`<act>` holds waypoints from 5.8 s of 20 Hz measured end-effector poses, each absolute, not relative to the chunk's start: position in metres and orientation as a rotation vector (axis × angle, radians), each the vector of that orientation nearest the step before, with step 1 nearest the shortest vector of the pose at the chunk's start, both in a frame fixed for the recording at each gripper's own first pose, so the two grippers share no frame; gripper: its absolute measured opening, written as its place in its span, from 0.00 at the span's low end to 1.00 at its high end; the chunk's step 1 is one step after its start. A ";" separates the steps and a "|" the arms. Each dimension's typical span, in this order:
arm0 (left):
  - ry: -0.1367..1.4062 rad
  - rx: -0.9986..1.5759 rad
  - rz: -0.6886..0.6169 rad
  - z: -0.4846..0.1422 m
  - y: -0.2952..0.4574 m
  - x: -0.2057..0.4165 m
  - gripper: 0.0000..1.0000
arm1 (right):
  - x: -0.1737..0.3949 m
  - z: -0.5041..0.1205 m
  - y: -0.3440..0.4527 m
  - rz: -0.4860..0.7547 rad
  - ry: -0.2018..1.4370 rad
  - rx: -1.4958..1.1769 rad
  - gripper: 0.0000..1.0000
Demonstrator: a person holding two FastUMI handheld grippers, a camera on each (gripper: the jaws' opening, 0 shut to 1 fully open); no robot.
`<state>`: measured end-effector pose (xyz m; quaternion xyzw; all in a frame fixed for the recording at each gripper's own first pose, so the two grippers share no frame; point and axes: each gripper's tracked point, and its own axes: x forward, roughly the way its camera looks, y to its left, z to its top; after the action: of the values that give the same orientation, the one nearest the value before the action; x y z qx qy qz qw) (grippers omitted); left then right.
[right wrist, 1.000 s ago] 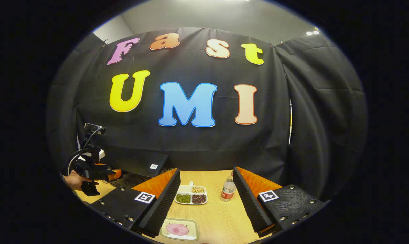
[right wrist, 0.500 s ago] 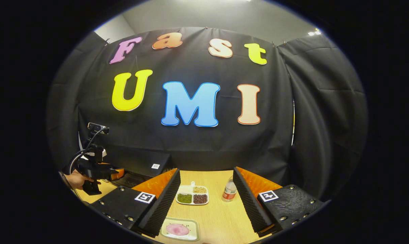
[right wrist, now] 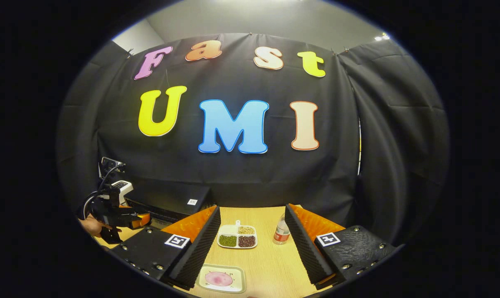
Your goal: Open the electric oven with the left hand, put the food in, and close the electric oven.
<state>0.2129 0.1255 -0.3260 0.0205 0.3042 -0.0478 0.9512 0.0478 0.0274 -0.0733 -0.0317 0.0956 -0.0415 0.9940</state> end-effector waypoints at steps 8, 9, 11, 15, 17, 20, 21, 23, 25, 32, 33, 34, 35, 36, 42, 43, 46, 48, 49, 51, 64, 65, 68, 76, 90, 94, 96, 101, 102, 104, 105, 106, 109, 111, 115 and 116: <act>0.652 0.064 -0.102 -0.351 0.126 0.168 0.98 | 0.044 -0.077 0.033 -0.070 0.205 -0.070 0.96; 0.661 0.073 -0.105 -0.355 0.127 0.162 0.98 | 0.043 -0.079 0.034 -0.069 0.208 -0.070 0.96; 0.681 0.091 -0.112 -0.365 0.127 0.150 0.98 | 0.044 -0.081 0.035 -0.067 0.215 -0.071 0.96; 0.739 0.058 -0.115 -0.389 0.125 0.134 1.00 | 0.045 -0.086 0.038 -0.060 0.231 -0.071 0.96; 0.767 0.043 -0.111 -0.399 0.129 0.122 1.00 | 0.046 -0.089 0.040 -0.056 0.239 -0.076 0.96; 0.726 0.039 -0.121 -0.386 0.126 0.126 0.98 | 0.047 -0.094 0.040 -0.050 0.257 -0.080 0.95; 0.704 0.040 -0.121 -0.377 0.124 0.129 1.00 | 0.048 -0.097 0.039 -0.048 0.267 -0.077 0.96; 0.655 0.025 -0.118 -0.352 0.121 0.134 0.98 | 0.050 -0.105 0.037 -0.043 0.294 -0.070 0.95; 0.591 0.002 -0.111 -0.321 0.116 0.138 0.97 | 0.051 -0.117 0.035 -0.028 0.337 -0.058 0.96; 0.317 -0.076 -0.070 -0.184 0.105 0.139 0.97 | 0.052 -0.202 0.020 0.041 0.647 0.026 0.95; 0.278 -0.094 -0.070 -0.168 0.103 0.137 1.00 | 0.049 -0.218 0.021 0.056 0.712 0.039 0.96; 0.246 -0.102 -0.070 -0.150 0.101 0.134 0.97 | 0.043 -0.236 0.020 0.074 0.776 0.059 0.96; 0.215 -0.104 -0.070 -0.136 0.100 0.130 1.00 | 0.038 -0.254 0.019 0.083 0.842 0.077 0.96; 0.189 -0.103 -0.071 -0.122 0.099 0.127 0.92 | 0.034 -0.270 0.017 0.091 0.902 0.091 0.96; 0.123 -0.051 -0.074 -0.091 0.099 0.097 1.00 | 0.014 -0.355 0.004 0.090 1.195 0.084 0.96; 0.126 -0.044 -0.068 -0.091 0.103 0.092 1.00 | 0.010 -0.367 0.003 0.083 1.232 0.078 0.96; 0.145 -0.020 -0.039 -0.095 0.113 0.077 1.00 | 0.010 -0.390 0.007 0.079 1.300 0.078 0.92; 0.156 -0.010 -0.018 -0.099 0.119 0.071 0.97 | 0.010 -0.406 0.007 0.071 1.324 0.023 0.97; 0.158 -0.007 -0.009 -0.097 0.121 0.067 0.97 | 0.012 -0.411 0.004 0.063 1.333 -0.014 0.96; 0.161 0.003 0.011 -0.097 0.126 0.064 1.00 | 0.013 -0.422 0.002 0.063 1.344 -0.082 0.97; 0.183 0.014 0.028 -0.093 0.093 0.067 0.99 | 0.008 -0.425 0.034 0.241 1.415 0.217 0.02; 0.189 0.014 0.035 -0.094 0.093 0.067 1.00 | 0.005 -0.424 0.036 0.254 1.430 0.303 0.02; 0.204 0.012 0.065 -0.093 0.091 0.062 0.92 | -0.003 -0.426 0.045 0.287 1.459 0.588 0.02; 0.208 -0.023 0.037 -0.096 0.087 0.068 1.00 | -0.015 -0.416 0.055 0.325 1.378 0.893 0.02; 0.129 -0.004 -0.061 -0.080 0.132 0.091 1.00 | -0.027 -0.338 0.131 0.213 1.124 1.111 0.02; 0.106 0.019 -0.096 -0.077 0.147 0.089 0.99 | -0.011 -0.321 0.178 0.141 1.063 1.168 0.02; 0.099 0.021 -0.103 -0.077 0.158 0.087 0.98 | 0.003 -0.314 0.203 0.113 1.035 1.192 0.02; 0.094 0.017 -0.089 -0.081 0.193 0.081 1.00 | 0.049 -0.313 0.261 0.007 0.994 1.260 0.02; 0.097 0.012 -0.079 -0.082 0.201 0.080 0.92 | 0.056 -0.315 0.273 -0.013 0.995 1.284 0.02; 0.101 -0.002 -0.057 -0.084 0.219 0.077 0.95 | 0.073 -0.319 0.292 -0.059 0.988 1.330 0.02; 0.105 -0.005 -0.046 -0.086 0.227 0.074 0.97 | 0.081 -0.321 0.299 -0.086 0.982 1.353 0.02; 0.109 -0.003 -0.033 -0.088 0.235 0.073 1.00 | 0.090 -0.324 0.306 -0.121 0.973 1.382 0.02; 0.130 0.000 0.007 -0.096 0.259 0.069 1.00 | 0.114 -0.328 0.318 -0.219 0.927 1.435 0.02; 0.140 0.001 0.030 -0.100 0.272 0.067 1.00 | 0.132 -0.337 0.322 -0.290 0.895 1.436 0.02; 0.172 0.003 0.064 -0.112 0.294 0.063 1.00 | 0.169 -0.353 0.339 -0.397 0.842 1.483 0.02; 0.179 0.004 0.071 -0.115 0.298 0.062 0.97 | 0.178 -0.355 0.344 -0.415 0.825 1.488 0.02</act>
<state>0.0617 0.2982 -0.1145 0.0020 0.0895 0.0354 0.9954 0.1775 0.3442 -0.3554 0.6526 0.3618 -0.1822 0.6404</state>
